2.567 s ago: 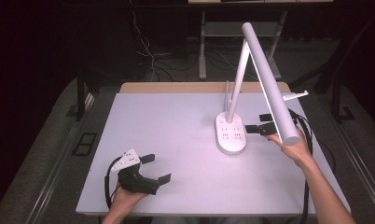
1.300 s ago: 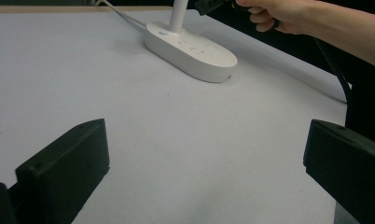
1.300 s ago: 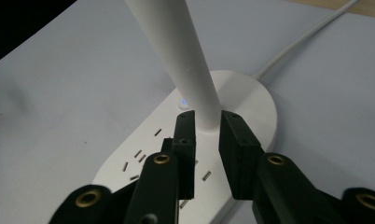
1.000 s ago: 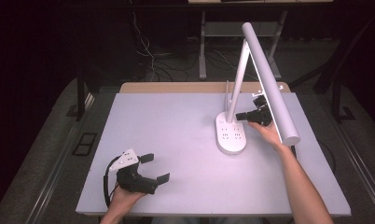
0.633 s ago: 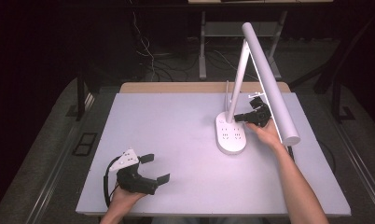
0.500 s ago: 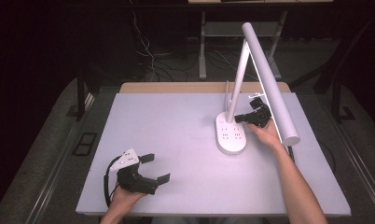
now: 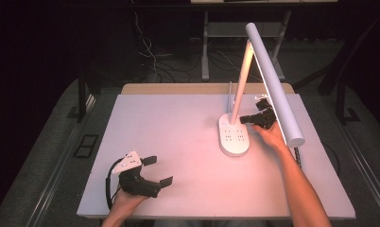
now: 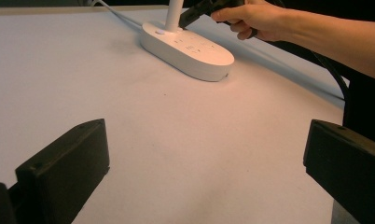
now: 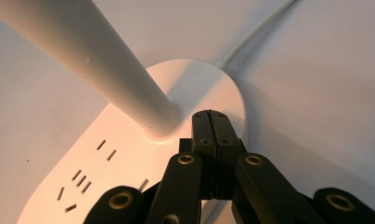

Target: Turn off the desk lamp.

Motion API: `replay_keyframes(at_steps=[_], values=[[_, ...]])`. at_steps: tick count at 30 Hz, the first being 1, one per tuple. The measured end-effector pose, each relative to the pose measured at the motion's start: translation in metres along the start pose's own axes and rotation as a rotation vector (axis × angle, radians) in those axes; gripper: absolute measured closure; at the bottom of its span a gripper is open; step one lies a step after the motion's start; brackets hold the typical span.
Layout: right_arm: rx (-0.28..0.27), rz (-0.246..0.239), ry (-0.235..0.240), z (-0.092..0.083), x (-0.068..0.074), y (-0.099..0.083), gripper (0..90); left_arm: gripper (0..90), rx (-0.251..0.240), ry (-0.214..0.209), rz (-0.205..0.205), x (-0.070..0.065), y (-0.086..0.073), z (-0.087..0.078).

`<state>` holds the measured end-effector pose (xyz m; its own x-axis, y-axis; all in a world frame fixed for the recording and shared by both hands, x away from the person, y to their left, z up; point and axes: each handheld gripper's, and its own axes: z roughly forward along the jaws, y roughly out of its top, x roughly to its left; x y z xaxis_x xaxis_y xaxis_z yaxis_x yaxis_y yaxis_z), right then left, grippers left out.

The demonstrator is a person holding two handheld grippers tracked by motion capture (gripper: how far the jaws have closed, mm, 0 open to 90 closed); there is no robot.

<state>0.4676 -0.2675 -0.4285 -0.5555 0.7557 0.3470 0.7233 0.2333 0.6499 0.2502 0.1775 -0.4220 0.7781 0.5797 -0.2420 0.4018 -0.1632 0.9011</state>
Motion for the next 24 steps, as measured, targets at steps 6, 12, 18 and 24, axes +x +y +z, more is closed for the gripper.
replay_keyframes(at_steps=[6,12,18,24], values=[[-0.004,0.001,0.000,0.0007,-0.0001,0.0008,90.0,0.0,-0.004,0.004,-0.010,0.0021,-0.0002,-0.0013],[-0.019,-0.001,0.042,-0.0003,0.0020,0.0008,90.0,0.0,-0.004,0.005,-0.009,0.0017,-0.0003,-0.0014],[-0.013,0.001,0.024,0.0047,0.0053,0.0025,90.0,0.0,-0.003,0.006,-0.005,0.0012,-0.0005,-0.0019],[-0.014,-0.013,0.003,0.0050,0.0090,0.0013,90.0,0.0,-0.002,0.004,-0.002,0.0013,-0.0003,-0.0014]])
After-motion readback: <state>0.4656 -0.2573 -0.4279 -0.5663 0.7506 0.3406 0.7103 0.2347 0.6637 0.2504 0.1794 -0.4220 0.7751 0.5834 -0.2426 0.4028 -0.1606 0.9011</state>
